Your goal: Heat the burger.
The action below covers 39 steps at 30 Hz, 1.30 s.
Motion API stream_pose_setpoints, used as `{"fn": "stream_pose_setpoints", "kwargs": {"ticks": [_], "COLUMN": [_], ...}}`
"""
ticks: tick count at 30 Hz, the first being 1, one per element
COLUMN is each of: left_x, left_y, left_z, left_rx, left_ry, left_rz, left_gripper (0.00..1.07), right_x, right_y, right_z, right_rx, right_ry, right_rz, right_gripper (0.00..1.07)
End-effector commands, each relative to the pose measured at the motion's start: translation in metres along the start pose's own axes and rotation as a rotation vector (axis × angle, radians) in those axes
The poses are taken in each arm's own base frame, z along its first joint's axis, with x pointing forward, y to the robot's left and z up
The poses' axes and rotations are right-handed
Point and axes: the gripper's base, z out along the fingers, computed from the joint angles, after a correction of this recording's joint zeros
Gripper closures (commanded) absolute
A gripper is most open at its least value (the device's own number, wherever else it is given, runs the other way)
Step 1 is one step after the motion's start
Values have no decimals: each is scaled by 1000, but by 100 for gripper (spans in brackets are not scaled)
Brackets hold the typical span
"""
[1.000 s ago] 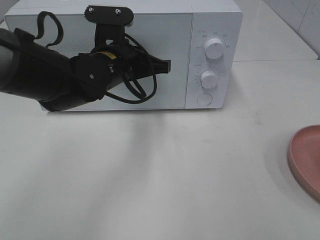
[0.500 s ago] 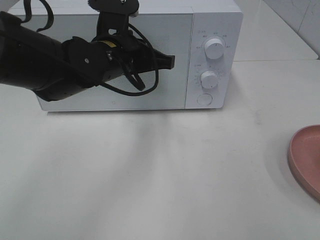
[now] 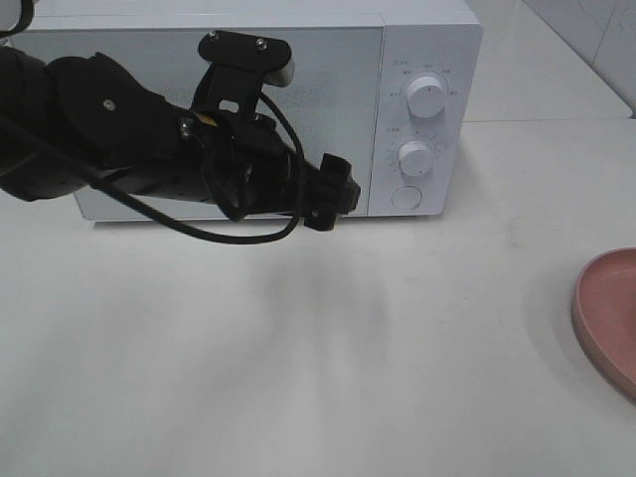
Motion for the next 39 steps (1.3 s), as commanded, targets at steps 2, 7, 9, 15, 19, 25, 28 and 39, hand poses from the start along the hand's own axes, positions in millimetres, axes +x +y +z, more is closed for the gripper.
{"fn": "stream_pose_setpoints", "kwargs": {"ticks": [2,7,9,15,19,25,28,39], "left_x": [8,14,18,33,36,38,42,60], "left_y": [-9,-16,-17,-17,-9,4,11,67], "left_z": [-15,-30,-35,-53,-64,-82,-93,-146], "left_rx": [94,172,193,226,125,-35,-119,-203], "left_ry": [115,228,280,496,598,685,707,669], "left_rz": [28,117,179,242,182,150,134,-98], "left_gripper": [6,6,6,6,6,6,6,6], "right_x": [2,2,2,2,2,2,2,2], "right_y": [0,0,0,0,0,0,0,0], "right_z": [-3,-3,-3,-3,-3,-3,-3,-3], "right_rx": [8,8,8,8,8,8,8,8], "right_ry": [-37,-37,-37,-37,-37,-37,-37,-37], "right_rz": [-6,-6,-6,-6,-6,-6,-6,-6], "right_gripper": [32,32,32,32,32,32,32,32]}}
